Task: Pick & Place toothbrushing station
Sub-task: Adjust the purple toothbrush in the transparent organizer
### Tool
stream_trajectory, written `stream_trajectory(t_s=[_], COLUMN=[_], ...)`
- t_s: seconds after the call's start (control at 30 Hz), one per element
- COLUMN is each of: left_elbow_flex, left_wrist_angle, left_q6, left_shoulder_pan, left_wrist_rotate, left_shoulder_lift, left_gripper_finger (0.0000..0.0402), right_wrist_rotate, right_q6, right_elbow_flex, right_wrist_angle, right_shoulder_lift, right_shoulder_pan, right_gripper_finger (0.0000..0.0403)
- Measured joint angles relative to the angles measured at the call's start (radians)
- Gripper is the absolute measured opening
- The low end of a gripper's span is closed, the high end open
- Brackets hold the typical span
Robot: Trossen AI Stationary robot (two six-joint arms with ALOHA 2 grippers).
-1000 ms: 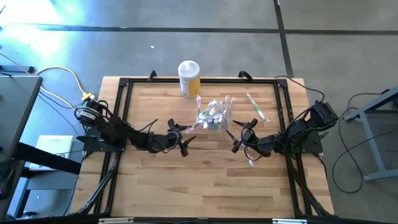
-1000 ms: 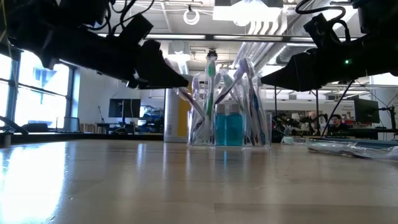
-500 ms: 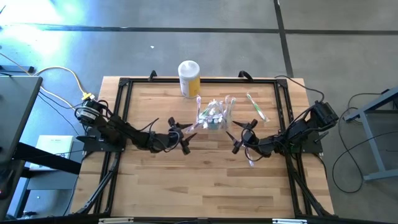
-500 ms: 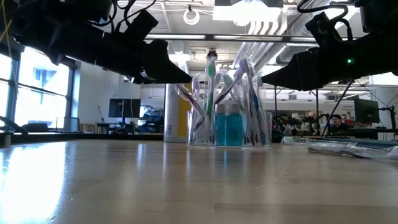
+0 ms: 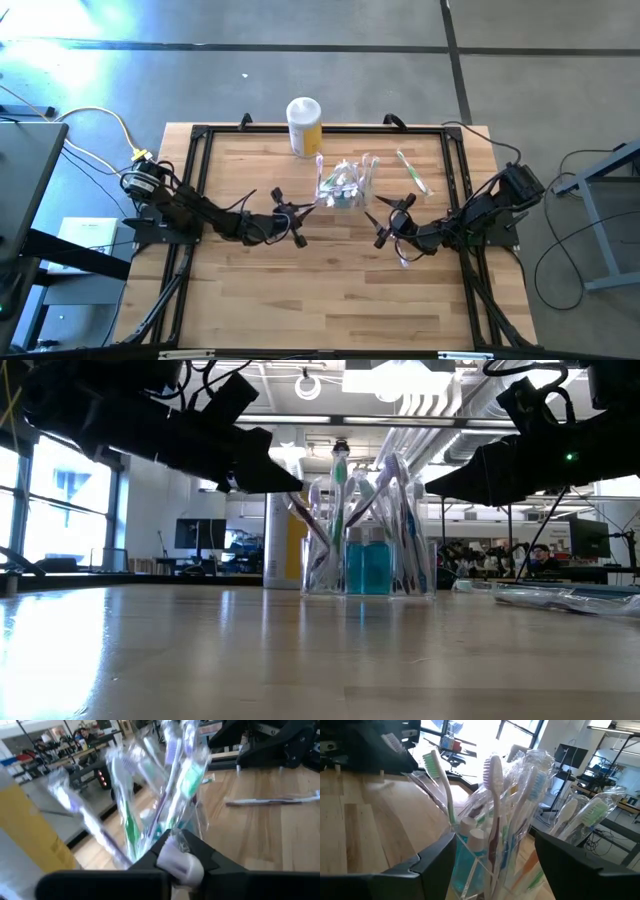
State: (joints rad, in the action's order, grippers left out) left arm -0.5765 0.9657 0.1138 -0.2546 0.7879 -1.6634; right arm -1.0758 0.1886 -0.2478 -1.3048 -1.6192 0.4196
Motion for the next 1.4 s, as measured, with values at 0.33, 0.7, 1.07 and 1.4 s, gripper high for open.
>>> stream_trajectory(t_s=[0.33,0.7,1.07,1.4], left_elbow_flex=[-0.239,-0.582,-0.648,-0.648], left_wrist_angle=[-0.522,-1.129,-1.271,-1.275], left_q6=[-0.031,-0.231,-0.308,-0.302], left_shoulder_pan=[0.037,0.196,0.377,0.386], left_wrist_rotate=[-0.022,-0.284,-0.573,-0.611], left_shoulder_lift=[0.044,0.045,0.043,0.041], left_gripper_finger=[0.0008,0.0006,0.0006,0.0018], right_wrist_rotate=[0.0,-0.052,-0.052,-0.052], right_q6=[0.0,0.0,-0.004,-0.004], right_elbow_flex=[0.0,0.0,0.0,0.0], right_wrist_angle=[0.002,0.015,0.015,0.015], right_shoulder_lift=[0.0,0.0,0.0,0.0], right_shoulder_pan=[0.013,0.046,0.046,0.046], right_gripper_finger=[0.0262,0.0262,0.0262,0.0262])
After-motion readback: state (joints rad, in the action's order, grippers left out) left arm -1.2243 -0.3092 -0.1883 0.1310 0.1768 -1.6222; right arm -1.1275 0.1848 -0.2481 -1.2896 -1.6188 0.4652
